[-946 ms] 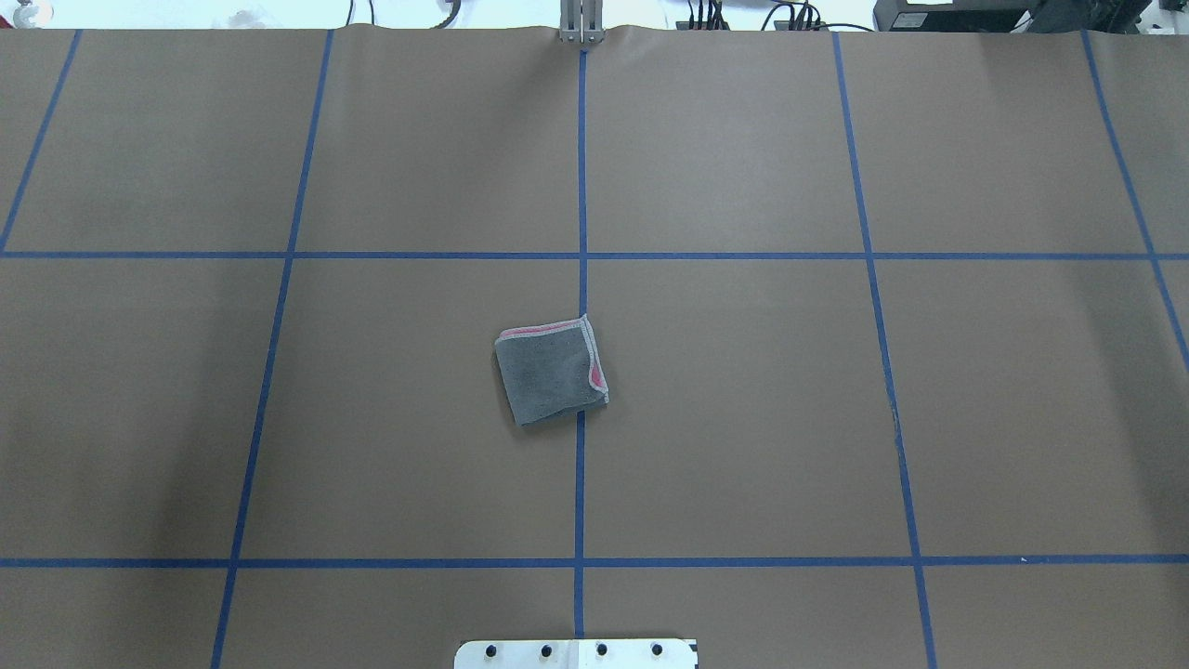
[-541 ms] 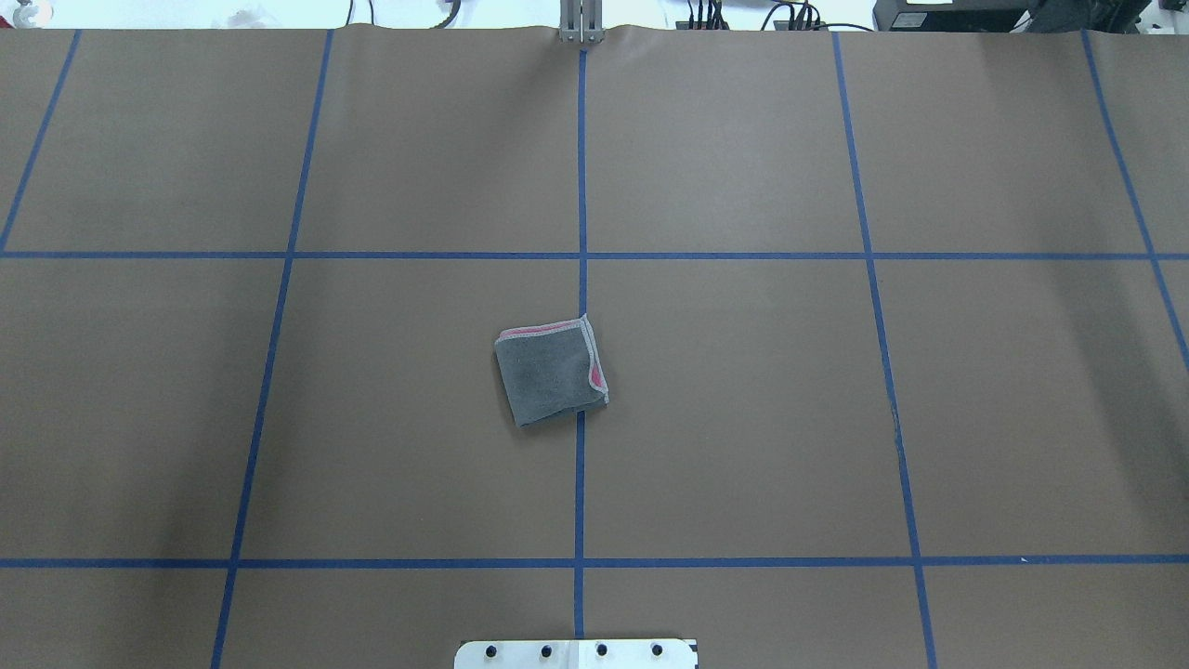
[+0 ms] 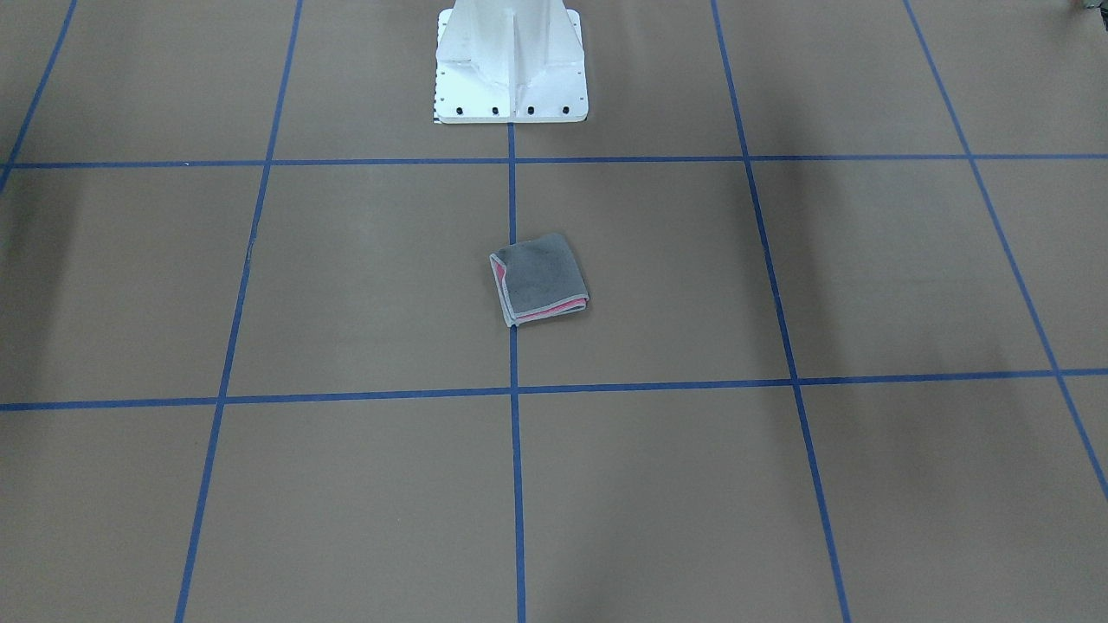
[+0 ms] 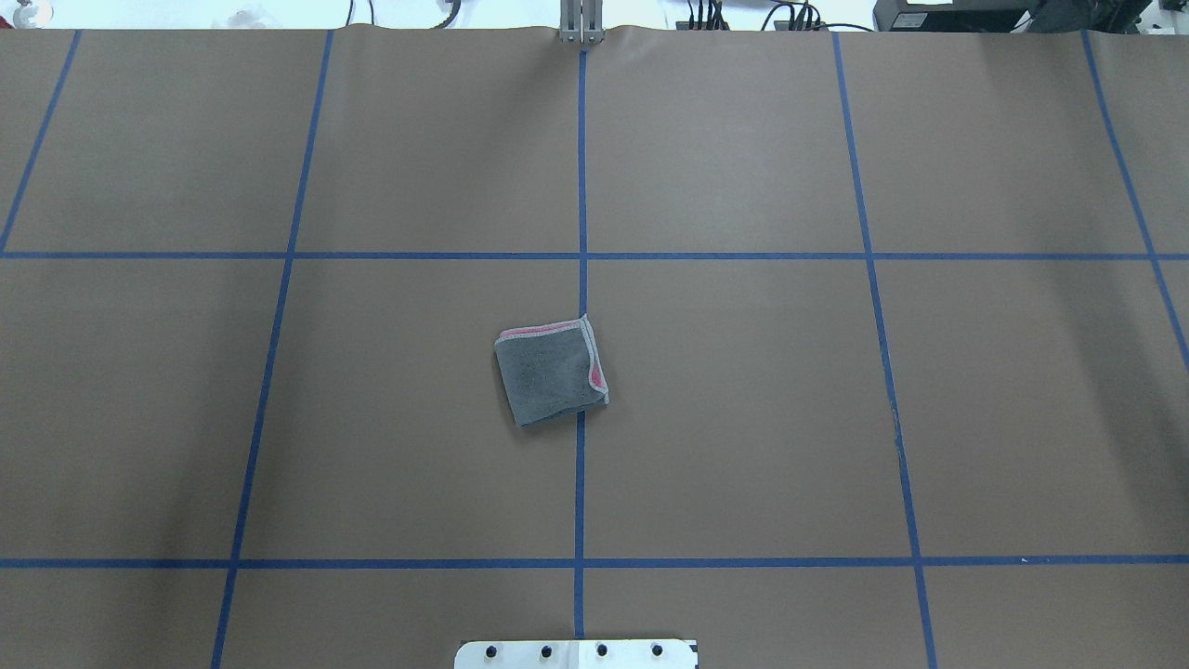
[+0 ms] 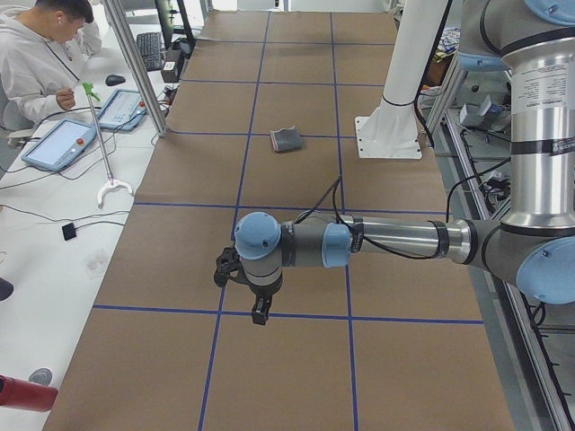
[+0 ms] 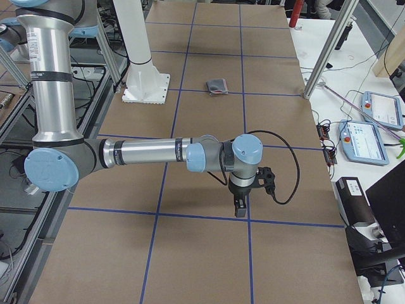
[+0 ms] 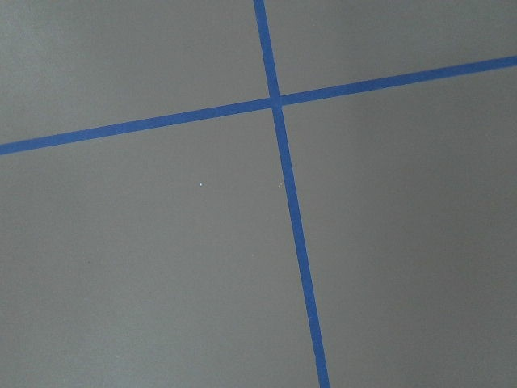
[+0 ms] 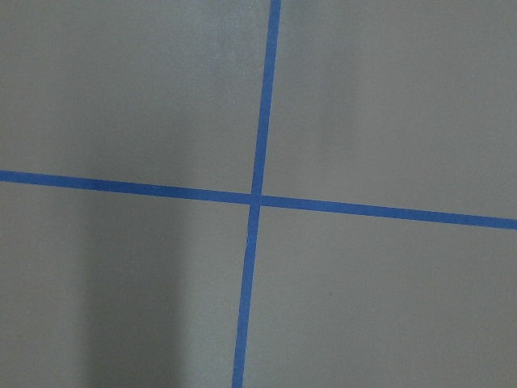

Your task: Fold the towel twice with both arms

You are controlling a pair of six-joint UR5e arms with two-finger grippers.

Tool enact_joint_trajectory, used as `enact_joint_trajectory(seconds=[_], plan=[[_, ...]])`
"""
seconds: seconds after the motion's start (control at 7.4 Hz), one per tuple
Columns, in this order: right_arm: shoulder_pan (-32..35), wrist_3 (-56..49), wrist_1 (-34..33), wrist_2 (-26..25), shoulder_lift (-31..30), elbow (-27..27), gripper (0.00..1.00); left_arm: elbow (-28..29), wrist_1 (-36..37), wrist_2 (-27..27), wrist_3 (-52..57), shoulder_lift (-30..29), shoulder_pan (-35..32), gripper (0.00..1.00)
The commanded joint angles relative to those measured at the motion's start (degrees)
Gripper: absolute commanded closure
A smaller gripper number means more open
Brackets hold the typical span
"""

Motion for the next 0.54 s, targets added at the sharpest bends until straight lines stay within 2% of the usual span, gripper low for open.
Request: enact_joint_trajectory(seconds=[0.0,0.41], plan=[[-0.02,-0.09,0.08,0.01,-0.14,-0.74,0.00,-1.30,-0.06,0.60,0.24,1.20,0.07,0.00],[-0.11,-0.09,0.08,0.09,-0.32,-1.27,0.00,-1.65,-0.06,0.60,0.15,1.20,0.07,0.00]])
